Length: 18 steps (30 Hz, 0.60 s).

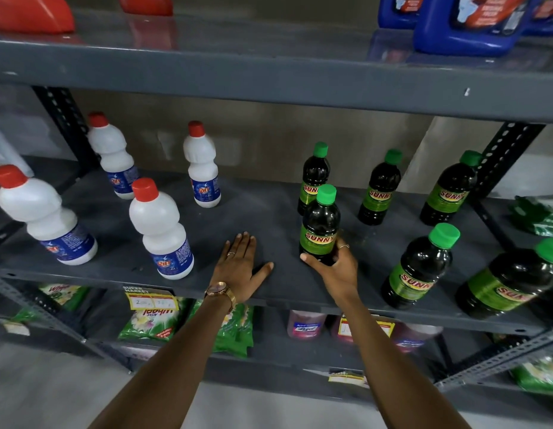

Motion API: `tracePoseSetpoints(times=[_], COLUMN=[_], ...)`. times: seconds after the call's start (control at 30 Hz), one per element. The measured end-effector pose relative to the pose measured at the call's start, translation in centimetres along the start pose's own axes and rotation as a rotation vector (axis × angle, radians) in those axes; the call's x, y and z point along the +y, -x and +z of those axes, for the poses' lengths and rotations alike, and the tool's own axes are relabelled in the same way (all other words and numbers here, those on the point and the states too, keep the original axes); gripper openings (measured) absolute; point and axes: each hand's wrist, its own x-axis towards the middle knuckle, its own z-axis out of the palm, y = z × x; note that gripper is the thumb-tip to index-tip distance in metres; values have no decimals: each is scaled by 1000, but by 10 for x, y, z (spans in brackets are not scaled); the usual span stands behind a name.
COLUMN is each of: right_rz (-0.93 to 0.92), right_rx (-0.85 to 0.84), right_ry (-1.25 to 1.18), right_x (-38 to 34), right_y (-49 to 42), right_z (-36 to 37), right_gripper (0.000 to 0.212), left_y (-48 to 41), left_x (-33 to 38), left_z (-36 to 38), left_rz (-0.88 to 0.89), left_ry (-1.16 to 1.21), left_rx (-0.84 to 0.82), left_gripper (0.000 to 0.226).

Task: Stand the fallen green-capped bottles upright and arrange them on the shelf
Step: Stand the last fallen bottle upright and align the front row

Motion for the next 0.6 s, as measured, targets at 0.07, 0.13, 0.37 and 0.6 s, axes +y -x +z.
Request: tracePoseSetpoints(times=[0.07, 0.13, 0.37, 0.6], right_rz=[11, 22, 10, -23], right_rx=[-5, -22, -148, -252], right_ry=[-1, 11, 171, 233], right_x=[-3, -2, 1, 5], right_y=[-1, -1, -2, 39], right_z=[1, 1, -14, -32], right_gripper=[70, 80, 73, 73], left_y=[0, 1, 1, -1], left_x=[0, 0, 1, -1], left_z=[-1, -1, -2, 1], left_rz=[-1, 0, -1, 11], left_ry=[5, 10, 5, 1], left_rx=[-2, -8, -30, -30], left_gripper=[79, 79, 80, 79])
